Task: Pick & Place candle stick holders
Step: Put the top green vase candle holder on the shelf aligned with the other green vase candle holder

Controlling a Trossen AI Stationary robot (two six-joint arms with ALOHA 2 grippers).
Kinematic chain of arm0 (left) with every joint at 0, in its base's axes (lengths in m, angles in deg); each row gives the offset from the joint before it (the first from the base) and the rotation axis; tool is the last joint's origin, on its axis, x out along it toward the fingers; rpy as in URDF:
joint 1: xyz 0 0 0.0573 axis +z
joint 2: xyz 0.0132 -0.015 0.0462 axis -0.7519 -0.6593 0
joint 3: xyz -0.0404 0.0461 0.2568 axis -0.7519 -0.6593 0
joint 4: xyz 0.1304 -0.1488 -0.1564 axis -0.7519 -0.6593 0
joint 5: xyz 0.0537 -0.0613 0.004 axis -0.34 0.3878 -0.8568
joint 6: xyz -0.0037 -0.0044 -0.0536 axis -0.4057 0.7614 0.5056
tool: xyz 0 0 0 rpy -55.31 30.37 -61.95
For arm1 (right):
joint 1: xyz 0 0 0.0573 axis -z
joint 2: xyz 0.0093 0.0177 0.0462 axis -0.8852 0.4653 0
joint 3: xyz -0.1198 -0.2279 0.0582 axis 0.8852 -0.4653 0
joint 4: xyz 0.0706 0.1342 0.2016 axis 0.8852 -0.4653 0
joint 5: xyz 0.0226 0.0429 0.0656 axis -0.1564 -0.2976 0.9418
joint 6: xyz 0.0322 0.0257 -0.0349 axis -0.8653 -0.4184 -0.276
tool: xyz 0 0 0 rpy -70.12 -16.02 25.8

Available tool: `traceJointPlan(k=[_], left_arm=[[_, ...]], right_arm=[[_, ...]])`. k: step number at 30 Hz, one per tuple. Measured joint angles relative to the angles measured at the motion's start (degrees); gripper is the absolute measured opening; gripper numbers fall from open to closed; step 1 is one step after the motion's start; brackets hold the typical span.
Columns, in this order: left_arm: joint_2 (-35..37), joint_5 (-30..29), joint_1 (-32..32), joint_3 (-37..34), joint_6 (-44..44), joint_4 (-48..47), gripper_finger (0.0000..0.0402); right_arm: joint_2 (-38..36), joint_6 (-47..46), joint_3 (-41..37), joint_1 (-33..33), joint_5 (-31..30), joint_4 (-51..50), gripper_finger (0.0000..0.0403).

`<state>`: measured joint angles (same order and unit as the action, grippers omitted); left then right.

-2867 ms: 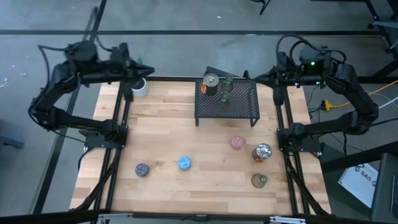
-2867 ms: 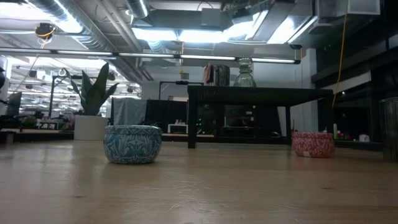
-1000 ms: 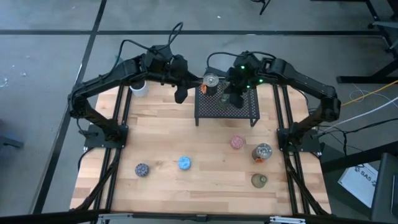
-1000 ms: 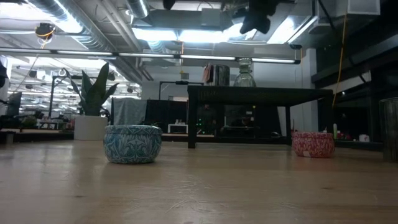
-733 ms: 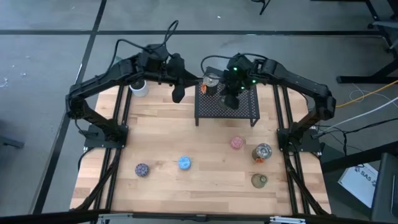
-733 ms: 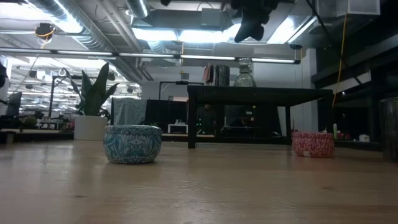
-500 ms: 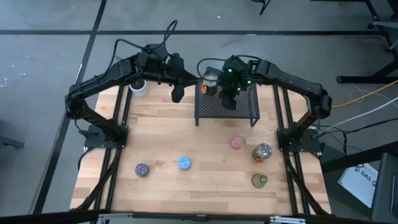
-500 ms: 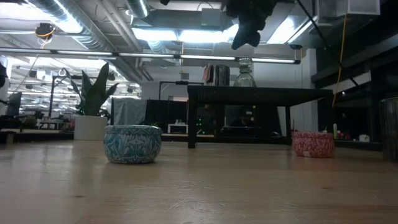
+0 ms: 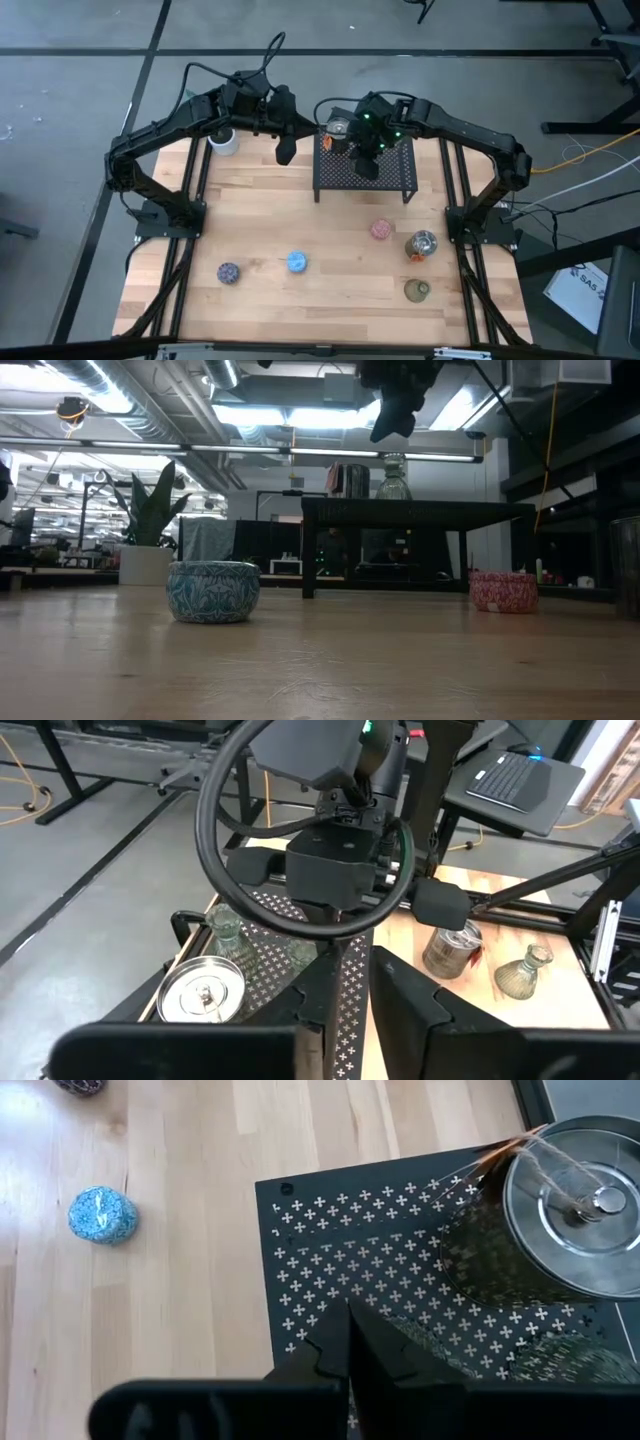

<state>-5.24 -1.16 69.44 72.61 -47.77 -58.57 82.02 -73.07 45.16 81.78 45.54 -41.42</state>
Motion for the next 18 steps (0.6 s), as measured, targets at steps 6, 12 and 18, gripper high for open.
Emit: traceJointPlan(k=[6, 12, 18], left_arm=[[0.00, 0.00, 0.00, 0.00, 0.19, -0.02, 0.0043], [0.00, 0.28, 0.00, 0.00, 0.19, 0.00, 0.0040], [0.00, 0.32, 0.00, 0.00, 0.42, 0.00, 0.0039]], right_arm=[[0.00, 0.01, 0.00, -0.07, -3.12, -1.24, 0.0001], [0.00, 1.27, 0.02, -0.05, -5.11, -3.29, 0.0001], [0.00, 1.34, 0.00, -0.02, -6.32, -3.50, 0.0000]])
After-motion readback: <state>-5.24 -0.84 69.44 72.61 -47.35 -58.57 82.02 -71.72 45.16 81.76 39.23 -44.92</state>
